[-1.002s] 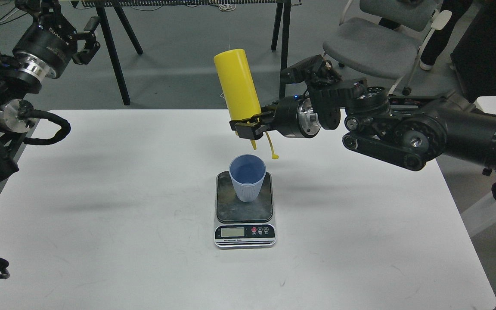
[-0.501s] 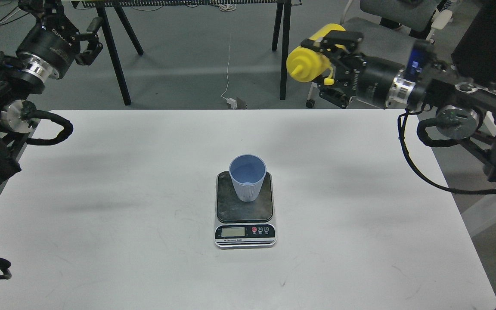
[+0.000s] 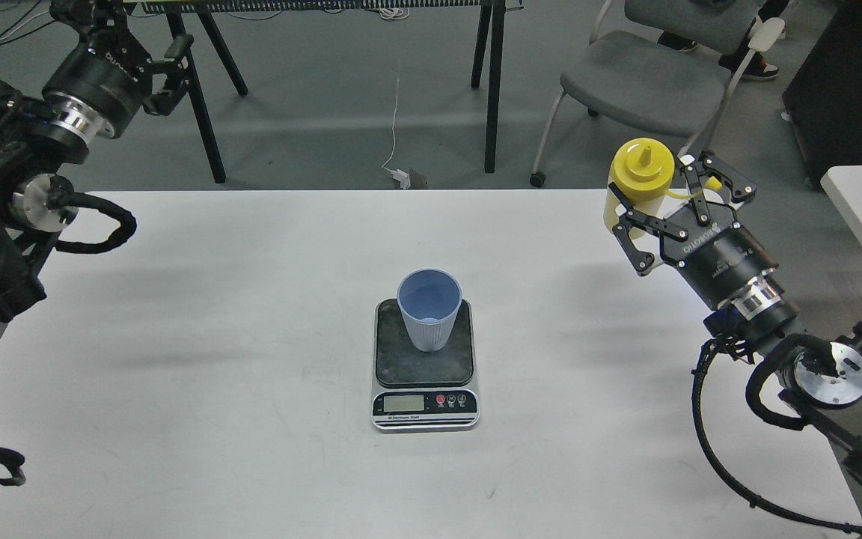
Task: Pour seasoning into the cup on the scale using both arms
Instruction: 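Turn the bottle upright and carry it back toward its spot, then lower the yellow bottle onto the table and open the right gripper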
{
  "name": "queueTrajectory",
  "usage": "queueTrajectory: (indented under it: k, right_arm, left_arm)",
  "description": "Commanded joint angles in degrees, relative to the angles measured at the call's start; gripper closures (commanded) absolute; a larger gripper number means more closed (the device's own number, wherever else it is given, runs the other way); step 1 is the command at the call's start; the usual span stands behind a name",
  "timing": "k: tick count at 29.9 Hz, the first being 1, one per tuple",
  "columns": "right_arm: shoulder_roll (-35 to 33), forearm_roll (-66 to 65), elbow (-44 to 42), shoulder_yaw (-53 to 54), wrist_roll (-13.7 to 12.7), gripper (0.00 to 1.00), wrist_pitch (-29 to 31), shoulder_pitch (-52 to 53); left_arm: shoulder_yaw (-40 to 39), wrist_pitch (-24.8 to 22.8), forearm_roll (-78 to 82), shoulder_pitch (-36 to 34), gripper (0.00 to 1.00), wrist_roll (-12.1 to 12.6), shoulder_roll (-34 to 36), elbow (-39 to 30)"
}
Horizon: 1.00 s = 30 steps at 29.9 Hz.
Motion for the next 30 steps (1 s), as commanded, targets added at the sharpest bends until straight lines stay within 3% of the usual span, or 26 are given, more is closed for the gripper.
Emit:
queueTrajectory:
  k: [1,4,8,30]
  right_arm:
    - [0.11,-0.31,4.26,5.06,2.75,0.69,-0.01,-9.38]
    - [0.20,-0.49,4.89,8.41,4.25,0.69,-0.01,-16.33]
    - [0.46,-0.58,3.05,10.53,4.34,0.68,-0.01,-20.48]
    - [10.57,-1.55,-7.94,9.30,4.43,0.66,-0.01,-15.30]
  left_arm:
    - [0.15,0.01,0.03,0.13,0.03,0.00,0.43,0.00]
    - [0.15,0.01,0.03,0.13,0.03,0.00,0.43,0.00]
    - [0.15,0.01,0.03,0.04,0.03,0.00,0.43,0.00]
    - [0.24,0.01,0.91,-0.05,0.03,0.00,0.86,-0.09]
